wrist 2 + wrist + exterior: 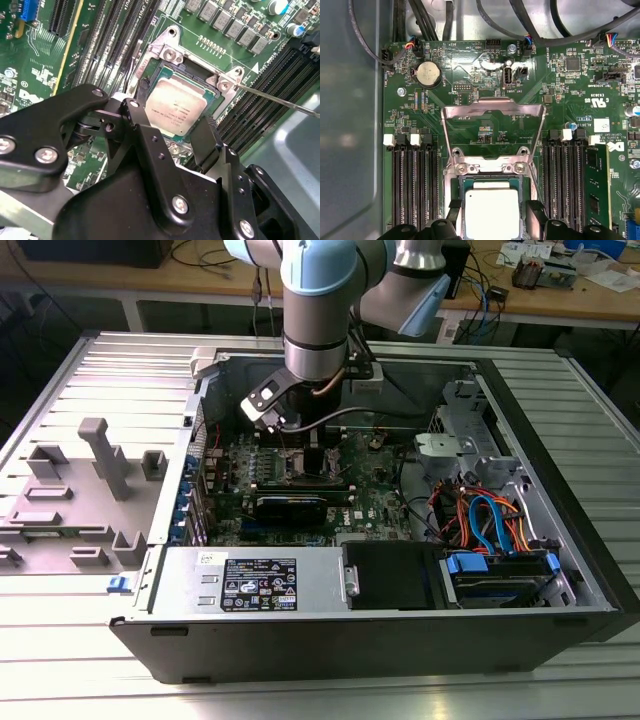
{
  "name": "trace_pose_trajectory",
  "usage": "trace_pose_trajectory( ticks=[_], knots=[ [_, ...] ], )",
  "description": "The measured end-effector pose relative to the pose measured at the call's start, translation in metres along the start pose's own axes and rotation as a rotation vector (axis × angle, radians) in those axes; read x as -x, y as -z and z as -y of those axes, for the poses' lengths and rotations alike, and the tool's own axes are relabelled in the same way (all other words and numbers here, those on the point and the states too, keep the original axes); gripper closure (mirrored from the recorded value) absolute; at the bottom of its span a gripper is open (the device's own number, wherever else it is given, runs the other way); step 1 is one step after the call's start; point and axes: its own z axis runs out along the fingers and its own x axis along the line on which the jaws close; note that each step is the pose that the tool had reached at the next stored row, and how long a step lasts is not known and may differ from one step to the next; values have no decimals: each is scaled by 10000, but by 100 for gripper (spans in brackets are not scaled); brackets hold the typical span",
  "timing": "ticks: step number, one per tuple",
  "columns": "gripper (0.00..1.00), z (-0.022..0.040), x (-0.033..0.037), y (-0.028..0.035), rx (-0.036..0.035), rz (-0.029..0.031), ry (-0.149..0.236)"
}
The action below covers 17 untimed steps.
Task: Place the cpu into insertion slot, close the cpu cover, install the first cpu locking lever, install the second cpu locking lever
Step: 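Place the cpu into insertion slot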
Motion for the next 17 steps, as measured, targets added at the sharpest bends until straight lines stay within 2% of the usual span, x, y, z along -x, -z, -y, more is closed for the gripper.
trace_pose_trajectory(
  ticks=[6, 9, 11, 16, 17],
  knots=[
    [38, -4, 1, 75, -43, 0, 2],
    [37, -7, 1, 79, -54, -2, 2],
    [25, -8, 1, 80, -55, 0, 1],
    [27, -9, 1, 87, -57, 1, 2],
    [33, -9, 1, 92, -58, 0, 2]
  ],
)
